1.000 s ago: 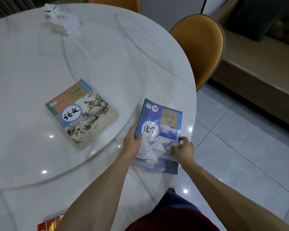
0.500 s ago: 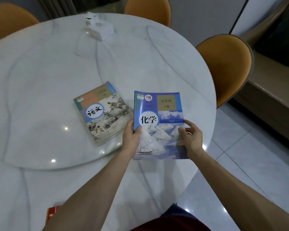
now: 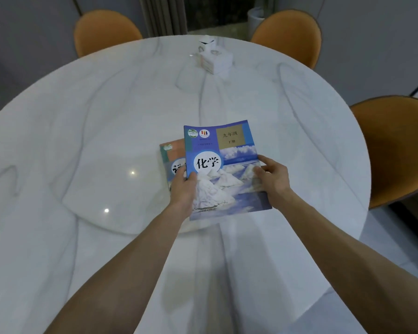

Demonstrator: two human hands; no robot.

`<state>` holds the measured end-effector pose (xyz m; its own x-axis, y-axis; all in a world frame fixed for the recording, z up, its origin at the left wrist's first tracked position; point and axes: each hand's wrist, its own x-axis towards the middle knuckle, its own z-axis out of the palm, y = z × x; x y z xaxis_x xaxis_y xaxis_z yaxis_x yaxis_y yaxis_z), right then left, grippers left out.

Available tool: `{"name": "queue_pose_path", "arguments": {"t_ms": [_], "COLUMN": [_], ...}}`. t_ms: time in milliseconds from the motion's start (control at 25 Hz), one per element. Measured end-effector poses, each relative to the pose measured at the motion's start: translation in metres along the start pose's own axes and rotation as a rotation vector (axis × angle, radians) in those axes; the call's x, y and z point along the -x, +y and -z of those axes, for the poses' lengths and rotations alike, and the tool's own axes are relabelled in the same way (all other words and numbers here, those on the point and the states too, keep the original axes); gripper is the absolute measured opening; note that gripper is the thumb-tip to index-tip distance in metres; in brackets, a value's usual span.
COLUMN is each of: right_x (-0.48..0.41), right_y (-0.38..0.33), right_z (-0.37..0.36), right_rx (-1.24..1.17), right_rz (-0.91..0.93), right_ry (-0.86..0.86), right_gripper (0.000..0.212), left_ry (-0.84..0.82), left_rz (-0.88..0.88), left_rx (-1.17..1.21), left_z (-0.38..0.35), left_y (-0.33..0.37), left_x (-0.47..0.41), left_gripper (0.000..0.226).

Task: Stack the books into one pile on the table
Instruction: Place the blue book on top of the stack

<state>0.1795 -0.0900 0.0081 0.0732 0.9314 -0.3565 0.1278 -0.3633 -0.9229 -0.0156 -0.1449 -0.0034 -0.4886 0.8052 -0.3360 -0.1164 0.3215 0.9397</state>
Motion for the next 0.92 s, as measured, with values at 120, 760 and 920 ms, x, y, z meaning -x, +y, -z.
{"name": "queue_pose_path", "arguments": {"t_ms": [120, 760, 920], "right_x": [-0.022, -0.074, -0.080], "right_y": [-0.015, 0.008, 0.013], "right_z": [-0.026, -0.090, -0.090], "right_rx": [0.048, 0.433, 0.570], "right_rz": [-0.013, -0.007, 0.066], "right_ry": [-0.061, -0.119, -0.132], "right_gripper": [0.038, 0.035, 0.027], "left_ry": [0.067, 0.243, 0.282], "left_rz": [-0.015, -0.061, -0.058], "left_rx": [0.003, -0.491, -0.633], "left_z": [0.012, 0.032, 0.027], "left_y": [0.008, -0.018, -0.031], "left_x": [-0.017, -0.062, -0.061], "left_gripper": [0.034, 0.031, 0.026]}}
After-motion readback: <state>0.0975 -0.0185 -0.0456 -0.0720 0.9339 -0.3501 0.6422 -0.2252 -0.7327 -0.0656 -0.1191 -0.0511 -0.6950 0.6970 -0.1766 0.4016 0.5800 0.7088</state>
